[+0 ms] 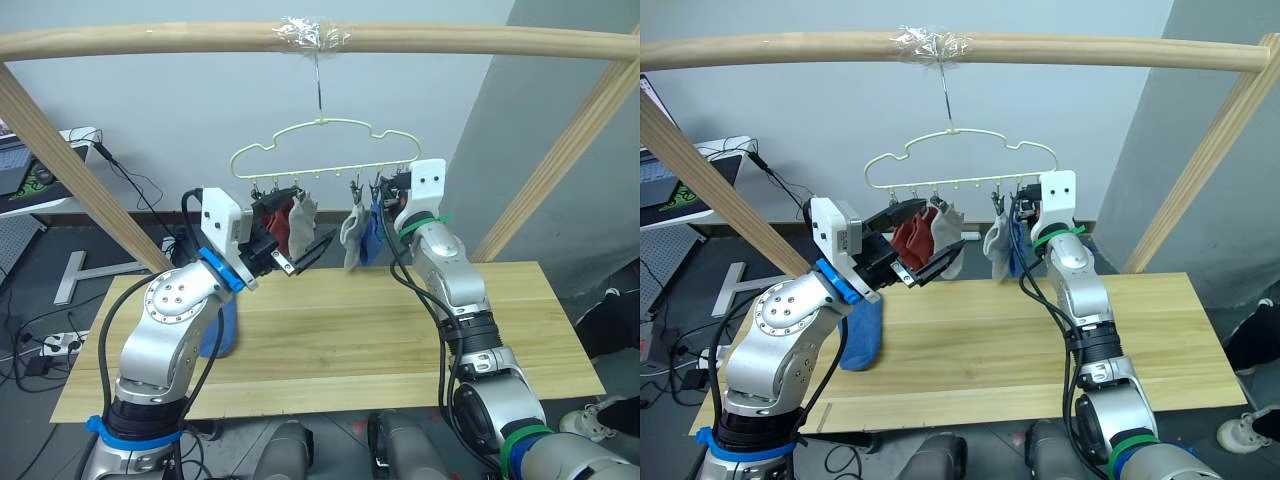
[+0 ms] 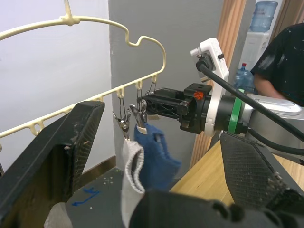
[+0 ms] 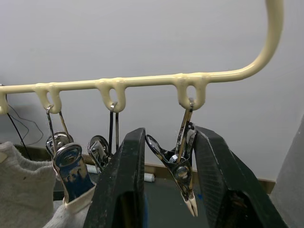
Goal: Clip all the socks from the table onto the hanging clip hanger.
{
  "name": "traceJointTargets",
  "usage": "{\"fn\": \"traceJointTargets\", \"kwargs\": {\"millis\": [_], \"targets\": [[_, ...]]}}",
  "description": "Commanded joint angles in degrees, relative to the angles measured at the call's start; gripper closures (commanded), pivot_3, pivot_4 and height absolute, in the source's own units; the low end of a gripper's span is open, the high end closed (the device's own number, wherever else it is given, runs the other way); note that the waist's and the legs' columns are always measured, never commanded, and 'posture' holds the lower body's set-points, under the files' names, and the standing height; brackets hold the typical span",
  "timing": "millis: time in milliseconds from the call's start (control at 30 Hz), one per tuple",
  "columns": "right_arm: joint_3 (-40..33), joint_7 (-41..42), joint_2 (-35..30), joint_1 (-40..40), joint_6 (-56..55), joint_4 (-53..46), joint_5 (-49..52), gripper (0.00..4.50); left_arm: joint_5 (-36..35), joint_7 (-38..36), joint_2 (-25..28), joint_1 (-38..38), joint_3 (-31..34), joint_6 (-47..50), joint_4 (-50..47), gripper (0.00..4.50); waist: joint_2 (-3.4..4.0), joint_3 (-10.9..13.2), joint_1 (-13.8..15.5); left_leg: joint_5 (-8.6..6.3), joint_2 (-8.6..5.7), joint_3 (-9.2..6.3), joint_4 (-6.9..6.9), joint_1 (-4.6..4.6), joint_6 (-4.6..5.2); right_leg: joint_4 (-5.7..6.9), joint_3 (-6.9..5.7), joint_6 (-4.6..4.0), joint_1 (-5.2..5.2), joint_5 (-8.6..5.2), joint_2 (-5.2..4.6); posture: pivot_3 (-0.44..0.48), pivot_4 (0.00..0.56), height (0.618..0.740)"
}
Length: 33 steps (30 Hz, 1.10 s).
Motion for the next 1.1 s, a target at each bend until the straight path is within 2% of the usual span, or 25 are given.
{"fn": "traceJointTargets", "kwargs": {"millis": [33, 200, 233, 400, 633, 733, 867, 933, 1100], "targets": [[0.0, 0.4, -0.2, -1.8, -1.5, -0.6, -0.5, 2.95, -1.0, 0.5, 0.2, -0.8, 0.9, -0.3, -2.9, 0.00, 0.00, 0.0, 0.1, 0.00, 0.00, 0.01, 0.00, 0.00, 0.00, 0.00, 0.00, 0.00, 0.00, 0.00, 0.00, 0.121, 0.196, 0.740], [0.1, 0.7, -0.8, -1.6, -1.4, -0.5, -0.7, 2.95, -1.2, 0.6, 0.2, -0.4, 0.9, -0.1, -3.5, 0.00, 0.00, 0.0, 0.5, 0.00, 0.00, 0.00, -0.01, -0.01, 0.00, -0.02, -0.01, 0.00, 0.00, 0.00, 0.00, 0.122, 0.192, 0.740], [0.2, 0.7, -0.9, -1.6, -1.3, -0.6, -0.9, 3.33, -1.2, 0.6, 0.1, -0.3, 0.9, -0.1, -3.7, 0.00, 0.00, 0.0, 0.6, 0.00, 0.00, 0.00, -0.01, -0.02, 0.00, -0.02, -0.01, 0.00, 0.00, 0.00, 0.00, 0.123, 0.190, 0.740], [0.1, 0.7, -1.3, -1.9, -1.7, 0.0, -1.1, 4.47, -1.3, 0.8, -0.1, -0.4, 0.6, 0.2, -3.9, 0.00, 0.00, 0.0, 0.7, 0.00, -0.01, 0.01, 0.00, -0.02, 0.00, -0.03, 0.00, 0.00, 0.00, 0.00, 0.00, 0.123, 0.190, 0.740], [-0.3, 1.6, -2.3, -1.4, -1.0, -1.1, -0.8, 4.49, -1.4, 1.5, -0.2, 0.5, 0.6, 0.5, -3.8, 0.00, 0.00, 0.0, 0.7, 0.00, 0.00, 0.00, -0.01, -0.02, 0.00, -0.02, 0.00, 0.00, -0.01, 0.00, 0.00, 0.123, 0.190, 0.740], [-1.0, 2.8, -3.9, -0.6, 1.2, -3.3, -0.1, 4.49, -1.9, 3.5, -1.2, 4.1, 2.4, 1.6, -2.8, 0.00, 0.00, 0.0, 0.7, 0.00, -0.01, 0.04, -0.01, -0.01, 0.00, -0.03, 0.03, 0.00, 0.00, 0.00, -0.02, 0.123, 0.190, 0.740], [-0.4, 6.8, -6.8, 0.0, 7.0, -6.3, 1.1, 4.49, 2.3, 4.5, -0.3, 11.2, 3.3, -1.8, 1.8, 0.00, 0.00, 0.0, 0.7, 0.00, 0.01, -0.03, -0.02, -0.04, 0.00, -0.05, -0.02, -0.01, -0.01, 0.00, -0.23, 0.107, 0.190, 0.740], [-0.6, 8.5, -8.0, 0.2, 10.1, -8.2, 2.3, 4.49, 4.7, 5.4, 0.2, 13.6, 3.4, -3.5, 4.6, 0.00, 0.01, 0.0, 0.7, 0.00, 0.00, -0.05, -0.03, -0.02, 0.00, -0.04, -0.06, -0.02, -0.01, -0.02, -0.22, 0.094, 0.194, 0.740], [-1.2, 14.4, -12.2, 0.0, 24.1, -16.1, 7.7, 4.49, 13.3, 11.3, 2.9, 15.6, 5.7, -9.2, 25.5, 0.00, 0.04, 0.0, 0.7, 0.00, 0.02, -0.08, -0.02, 0.02, 0.01, -0.01, -0.11, 0.19, 0.00, -0.15, -0.22, 0.088, 0.197, 0.740]]}}
